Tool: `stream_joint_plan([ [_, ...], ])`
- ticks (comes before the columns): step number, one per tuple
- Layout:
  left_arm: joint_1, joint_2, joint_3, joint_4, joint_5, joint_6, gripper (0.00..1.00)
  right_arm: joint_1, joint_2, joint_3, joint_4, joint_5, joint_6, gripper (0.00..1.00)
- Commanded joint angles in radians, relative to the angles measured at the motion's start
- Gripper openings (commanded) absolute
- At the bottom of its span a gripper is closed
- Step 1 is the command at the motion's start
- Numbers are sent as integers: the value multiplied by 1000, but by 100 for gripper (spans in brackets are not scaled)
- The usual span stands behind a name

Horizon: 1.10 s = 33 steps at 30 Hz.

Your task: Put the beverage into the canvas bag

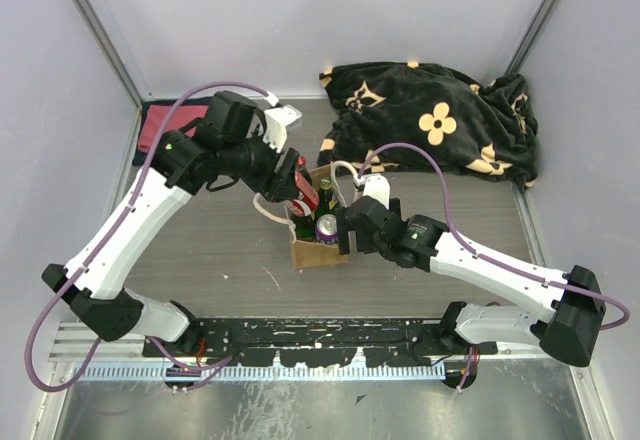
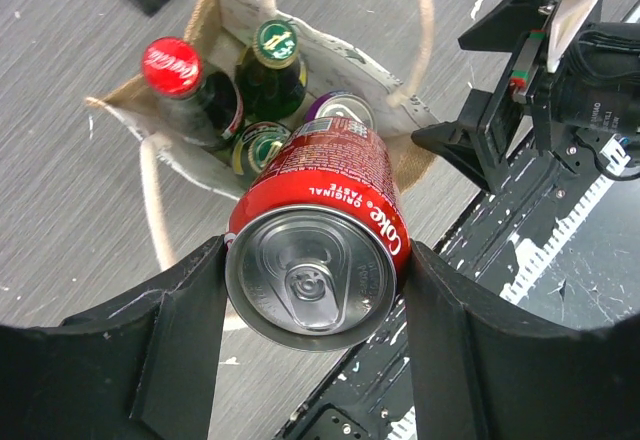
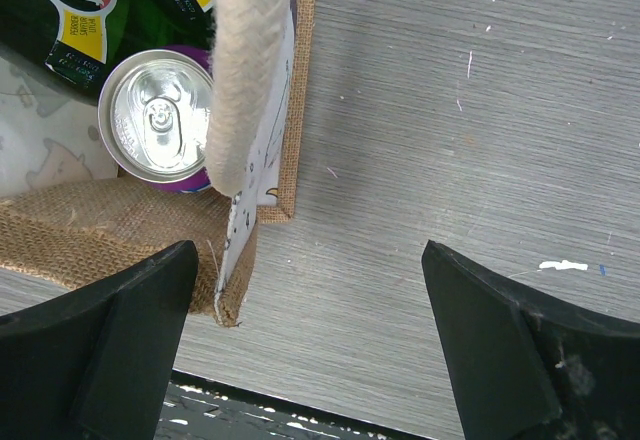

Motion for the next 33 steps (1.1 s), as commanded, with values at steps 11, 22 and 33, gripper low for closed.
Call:
stream_joint_plan([
  [11, -103, 49, -87, 189, -15, 1, 4, 11, -22, 8, -47, -12, -1, 100],
  [22, -121, 55, -201, 256, -52, 32, 4, 11, -42, -19, -51, -6, 5, 100],
  [33, -122, 11, -306, 219, -78, 106, 3, 11, -57, -32, -46, -1, 5, 100],
])
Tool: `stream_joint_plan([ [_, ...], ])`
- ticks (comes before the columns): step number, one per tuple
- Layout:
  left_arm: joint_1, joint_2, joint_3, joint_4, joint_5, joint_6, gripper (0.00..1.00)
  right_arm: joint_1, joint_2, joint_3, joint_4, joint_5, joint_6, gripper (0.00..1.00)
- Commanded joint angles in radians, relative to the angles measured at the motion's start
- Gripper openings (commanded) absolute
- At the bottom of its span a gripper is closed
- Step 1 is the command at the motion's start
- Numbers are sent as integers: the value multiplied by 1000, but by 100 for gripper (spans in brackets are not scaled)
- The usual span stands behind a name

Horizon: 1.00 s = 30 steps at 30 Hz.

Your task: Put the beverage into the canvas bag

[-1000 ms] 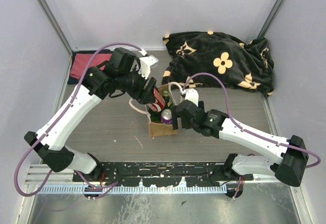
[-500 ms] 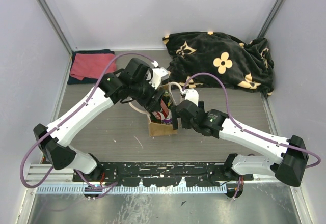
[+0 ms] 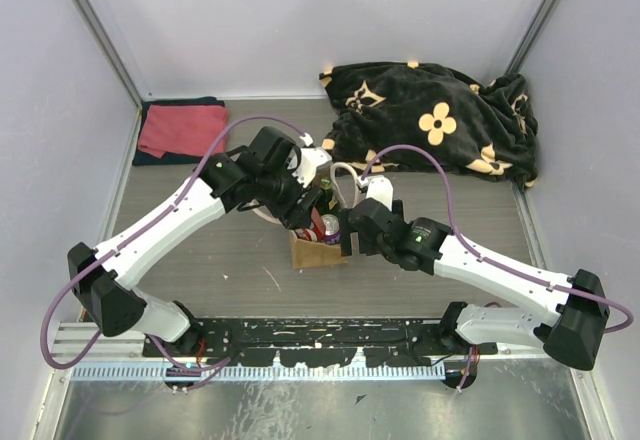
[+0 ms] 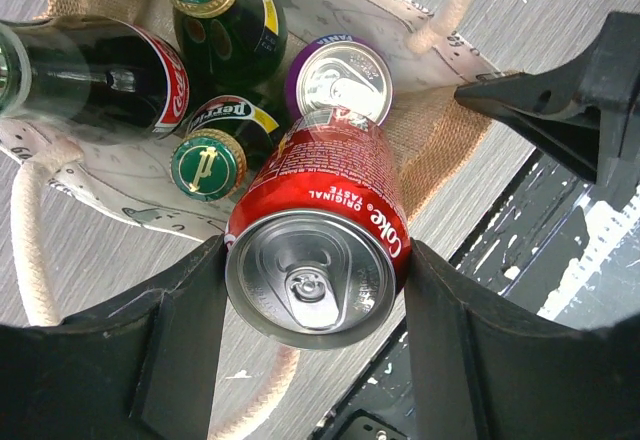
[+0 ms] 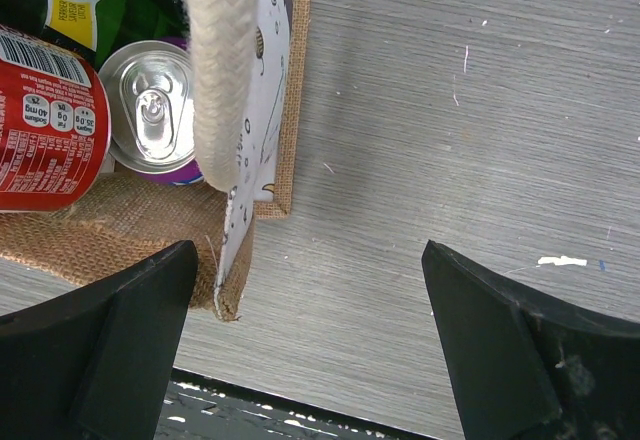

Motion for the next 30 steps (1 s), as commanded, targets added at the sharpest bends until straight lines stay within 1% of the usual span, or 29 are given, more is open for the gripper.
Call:
stream_joint_plan([
  [1, -3, -45, -27, 28, -19, 49, 3, 10, -27, -7, -47, -2, 0, 100],
  [10, -9, -48, -11, -46, -34, 97, 3, 11, -27, 32, -46, 4, -27, 100],
  [30, -22, -26, 63, -230, -86, 219, 2, 10, -17, 55, -38, 2, -57, 100],
])
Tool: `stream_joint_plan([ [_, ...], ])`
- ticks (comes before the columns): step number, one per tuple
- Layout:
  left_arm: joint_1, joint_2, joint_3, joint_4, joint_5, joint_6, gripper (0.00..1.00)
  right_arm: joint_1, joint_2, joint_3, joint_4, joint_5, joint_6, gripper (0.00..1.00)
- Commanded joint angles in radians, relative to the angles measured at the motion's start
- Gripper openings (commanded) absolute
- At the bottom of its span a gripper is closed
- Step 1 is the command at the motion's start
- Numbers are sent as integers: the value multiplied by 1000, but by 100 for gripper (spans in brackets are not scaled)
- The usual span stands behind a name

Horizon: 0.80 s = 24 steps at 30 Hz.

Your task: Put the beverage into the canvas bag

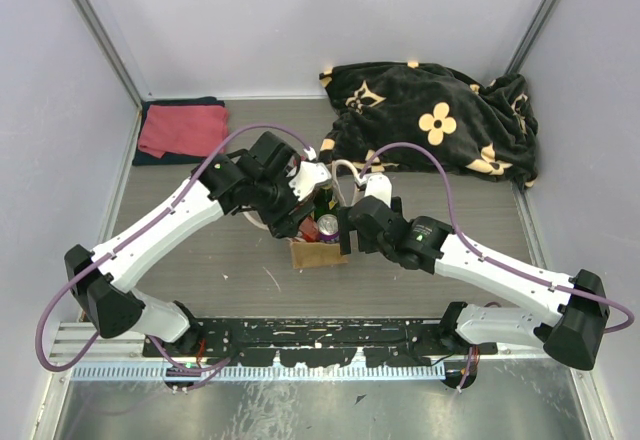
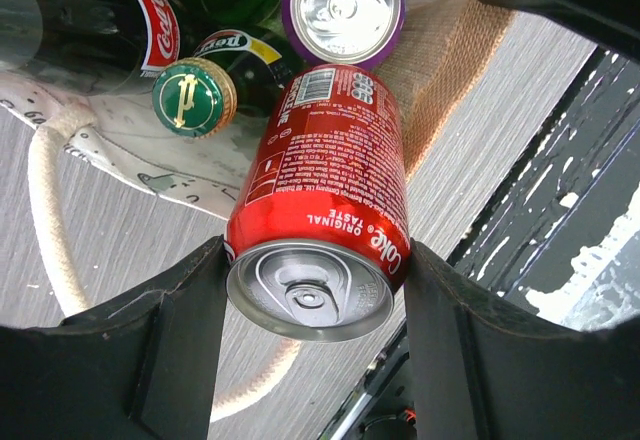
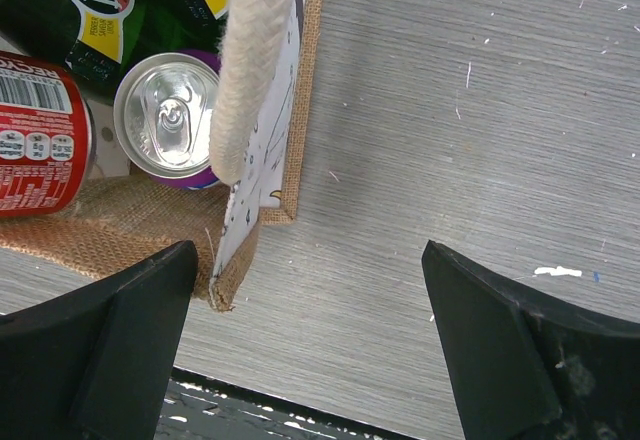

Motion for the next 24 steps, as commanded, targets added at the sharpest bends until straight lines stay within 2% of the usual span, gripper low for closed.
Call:
stream_joint_plan([
  [1, -2, -5, 64, -103, -48, 59, 2, 8, -15, 34, -36, 2, -33, 100],
  [24, -59, 143, 128, -150, -125, 68, 0, 9, -4, 57, 100, 32, -81, 100],
])
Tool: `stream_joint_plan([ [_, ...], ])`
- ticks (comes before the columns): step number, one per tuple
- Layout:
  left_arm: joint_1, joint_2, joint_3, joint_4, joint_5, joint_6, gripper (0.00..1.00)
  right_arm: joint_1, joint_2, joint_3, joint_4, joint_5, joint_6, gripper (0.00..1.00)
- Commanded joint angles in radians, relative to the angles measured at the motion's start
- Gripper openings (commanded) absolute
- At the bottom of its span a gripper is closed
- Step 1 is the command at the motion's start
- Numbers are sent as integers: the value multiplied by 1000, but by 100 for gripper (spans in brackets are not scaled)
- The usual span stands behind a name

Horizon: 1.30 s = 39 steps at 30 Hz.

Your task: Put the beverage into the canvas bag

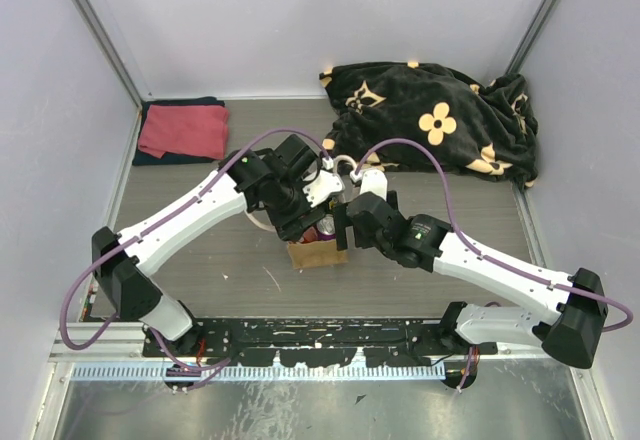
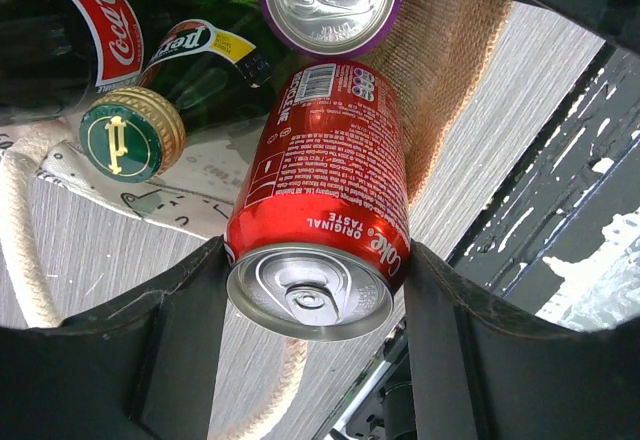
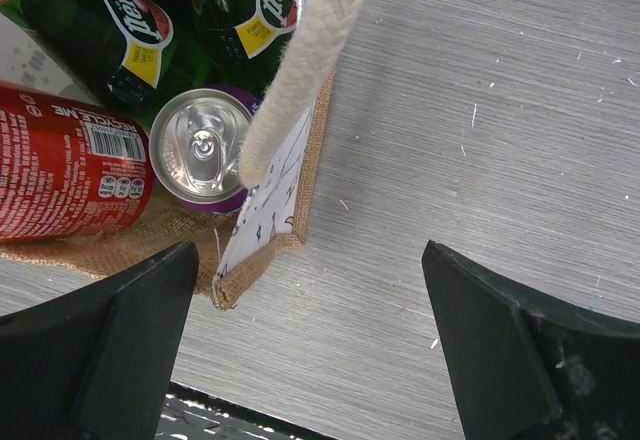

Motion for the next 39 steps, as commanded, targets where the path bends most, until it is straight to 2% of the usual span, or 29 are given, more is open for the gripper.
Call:
stream_joint_plan([
  [1, -10, 18, 31, -47, -67, 12, 0, 8, -19, 33, 48, 27, -14, 100],
  [13, -32, 84, 38, -27, -64, -29, 0, 8, -194, -49, 102, 97, 16, 100],
  [26, -41, 128, 20, 16, -35, -79, 0, 9, -376, -70, 29, 244, 51, 100],
  [39, -35, 197, 69, -20, 16, -125, 0, 8, -415, -69, -20, 261, 58, 100],
])
